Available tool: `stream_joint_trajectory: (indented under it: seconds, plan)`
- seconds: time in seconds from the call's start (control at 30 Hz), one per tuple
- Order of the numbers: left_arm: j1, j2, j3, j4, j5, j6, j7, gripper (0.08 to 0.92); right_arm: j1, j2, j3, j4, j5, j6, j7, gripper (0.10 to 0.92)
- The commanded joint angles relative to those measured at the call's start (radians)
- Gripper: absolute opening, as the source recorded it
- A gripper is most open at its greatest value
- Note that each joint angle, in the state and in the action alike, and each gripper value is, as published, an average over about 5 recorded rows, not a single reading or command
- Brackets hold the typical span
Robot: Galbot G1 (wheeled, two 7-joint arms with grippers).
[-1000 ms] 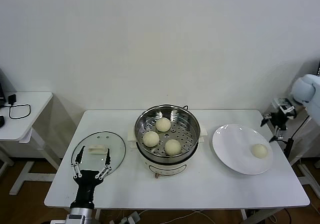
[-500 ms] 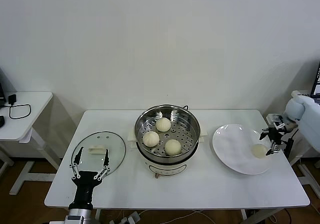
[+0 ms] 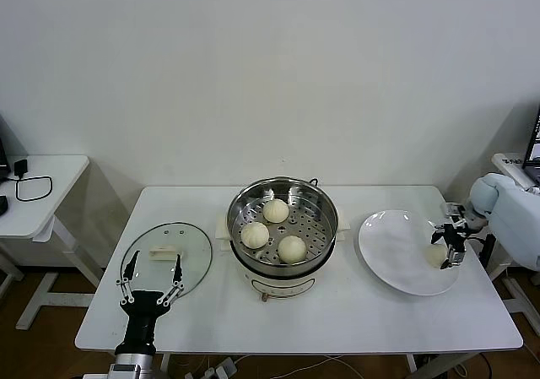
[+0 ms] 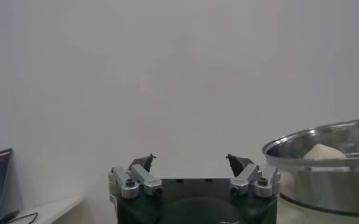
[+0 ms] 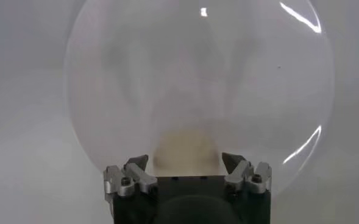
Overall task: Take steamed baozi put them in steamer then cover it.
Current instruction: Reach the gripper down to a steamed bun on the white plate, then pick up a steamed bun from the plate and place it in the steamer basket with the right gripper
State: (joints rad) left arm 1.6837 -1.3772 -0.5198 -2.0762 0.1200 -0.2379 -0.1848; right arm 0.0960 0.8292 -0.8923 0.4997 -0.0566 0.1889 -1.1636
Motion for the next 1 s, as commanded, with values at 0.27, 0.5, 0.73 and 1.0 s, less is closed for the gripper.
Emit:
stream_joint_trajectory:
  seconds: [0.27,0.5,0.73,1.0]
  plan:
    - [-0.002,0.002,0.001,-0.002,-0.003,0.002,0.0,0.823,0.039,-0.006,-0.022,0.03,-0.01,0.002,-0.001,0.643]
    - [-0.009,0.009,0.007,-0.006,-0.003,0.005,0.0,0.823,0.259,-0.054,-0.207,0.212,0.154,-0.046,-0.113,0.621]
    - [-0.019,0.017,0.016,-0.012,-0.003,0.01,-0.001,0.823,0.606,-0.015,-0.49,0.488,0.407,-0.165,-0.209,0.628]
    - [-0.014,0.024,0.02,-0.027,-0.002,0.01,-0.003,0.823,0.785,0.143,-0.594,0.668,0.636,-0.29,-0.186,0.628]
